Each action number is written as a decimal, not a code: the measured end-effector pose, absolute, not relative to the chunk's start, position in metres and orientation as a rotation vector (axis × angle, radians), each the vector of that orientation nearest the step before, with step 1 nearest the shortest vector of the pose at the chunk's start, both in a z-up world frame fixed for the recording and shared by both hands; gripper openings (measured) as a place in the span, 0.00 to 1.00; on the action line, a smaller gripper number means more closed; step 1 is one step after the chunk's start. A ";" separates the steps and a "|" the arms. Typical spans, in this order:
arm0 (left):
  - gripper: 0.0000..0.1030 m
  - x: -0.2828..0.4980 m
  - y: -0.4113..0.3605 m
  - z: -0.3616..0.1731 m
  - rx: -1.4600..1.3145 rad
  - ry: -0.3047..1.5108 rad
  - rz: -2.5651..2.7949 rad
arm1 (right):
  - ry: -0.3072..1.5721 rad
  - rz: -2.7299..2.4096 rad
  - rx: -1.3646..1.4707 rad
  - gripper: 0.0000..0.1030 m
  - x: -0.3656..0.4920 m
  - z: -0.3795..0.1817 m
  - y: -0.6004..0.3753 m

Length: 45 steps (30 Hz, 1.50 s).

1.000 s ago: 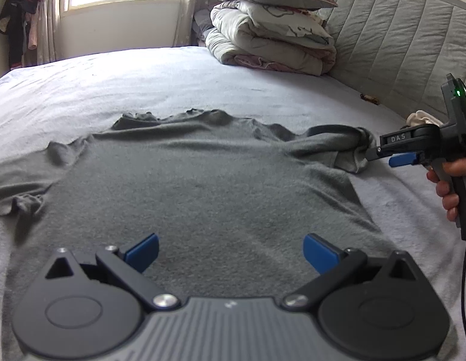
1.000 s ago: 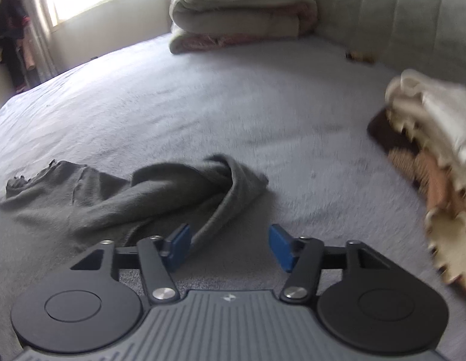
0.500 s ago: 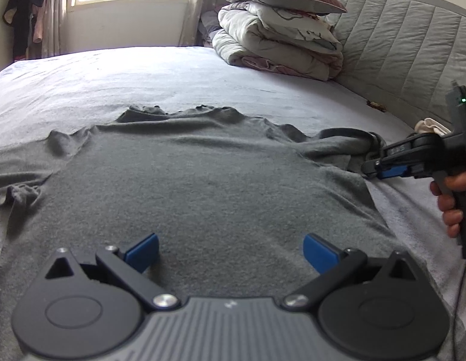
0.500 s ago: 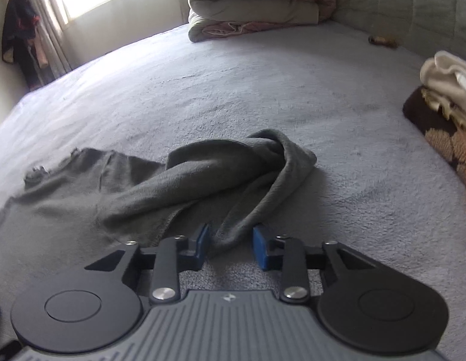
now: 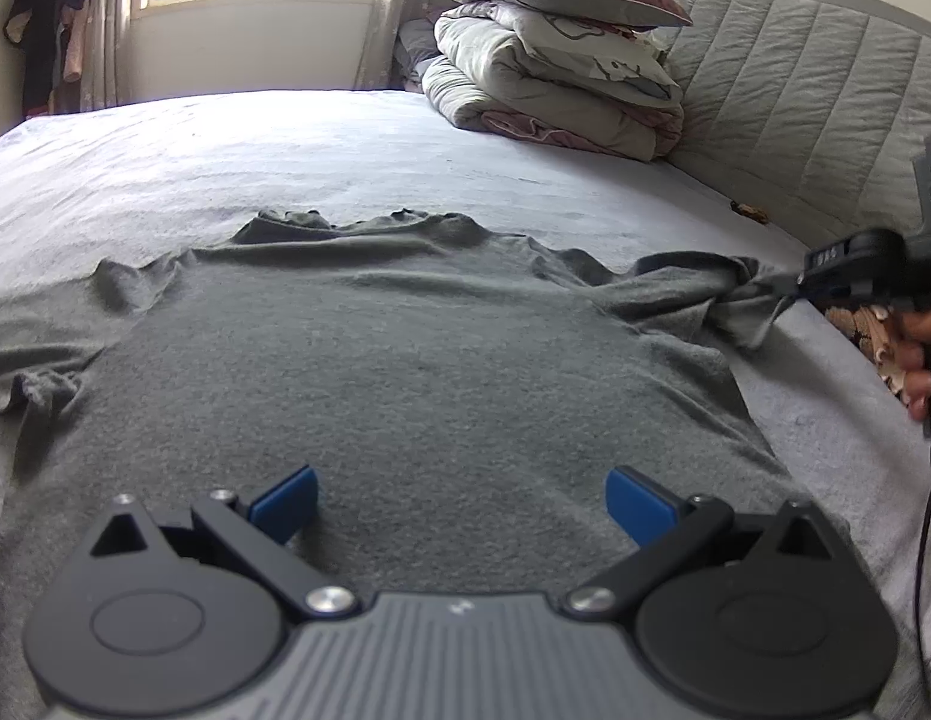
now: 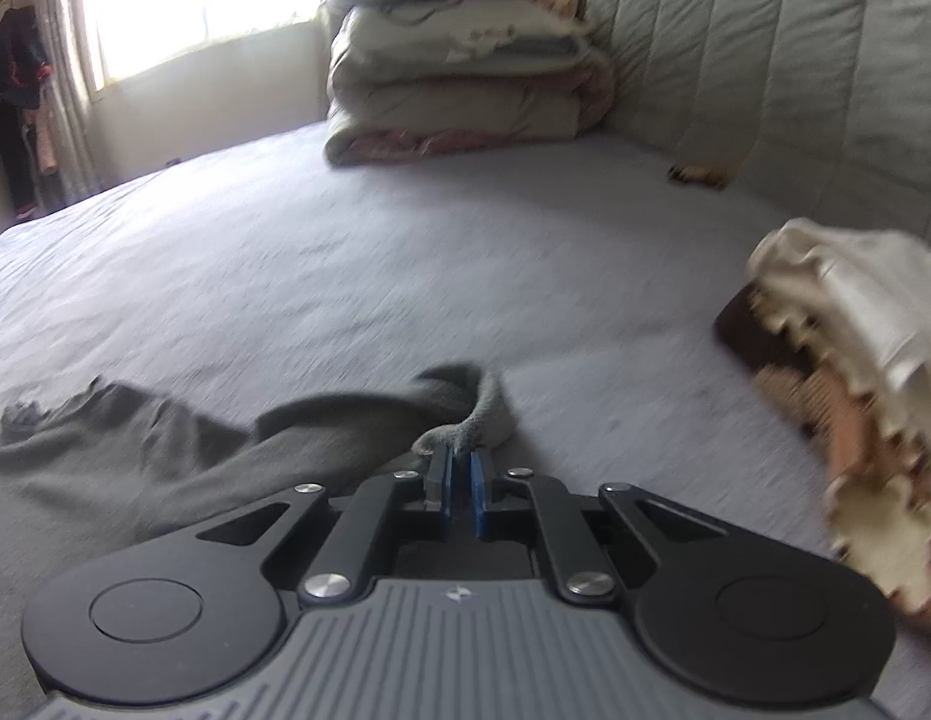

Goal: Fold clothes
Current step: 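Close the right gripper on the bunched sleeve fabric, then pull the held sleeve outward from the shirt body with the right gripper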

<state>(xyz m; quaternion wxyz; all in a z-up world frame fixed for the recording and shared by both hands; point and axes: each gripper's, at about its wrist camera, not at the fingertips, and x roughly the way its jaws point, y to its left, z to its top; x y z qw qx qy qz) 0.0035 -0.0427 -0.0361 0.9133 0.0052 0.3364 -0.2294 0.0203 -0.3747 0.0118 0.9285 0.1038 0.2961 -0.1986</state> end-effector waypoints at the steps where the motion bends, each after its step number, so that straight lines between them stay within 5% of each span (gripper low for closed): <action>1: 1.00 0.004 -0.042 -0.036 0.016 0.691 -0.471 | 0.594 -0.420 0.214 0.07 0.020 0.015 -0.379; 11: 1.00 0.007 -0.042 -0.038 0.026 0.693 -0.463 | 0.548 -0.452 0.321 0.12 -0.005 0.032 -0.417; 13: 1.00 0.007 -0.042 -0.038 0.036 0.695 -0.472 | 0.559 -0.448 0.355 0.27 -0.009 0.034 -0.421; 15: 1.00 0.007 -0.041 -0.036 0.037 0.693 -0.476 | 0.580 -0.434 0.384 0.32 -0.012 0.032 -0.422; 31: 1.00 0.016 -0.035 -0.035 0.010 0.706 -0.471 | 0.815 -0.361 0.499 0.33 -0.006 -0.010 -0.422; 33: 1.00 0.016 -0.034 -0.035 0.009 0.708 -0.471 | 0.830 -0.356 0.459 0.23 -0.001 -0.014 -0.415; 34: 1.00 0.017 -0.034 -0.035 0.008 0.708 -0.471 | 0.825 -0.357 0.423 0.08 0.000 -0.012 -0.411; 45: 1.00 0.022 -0.030 -0.033 -0.006 0.705 -0.478 | 0.809 -0.405 0.168 0.06 0.003 0.047 -0.406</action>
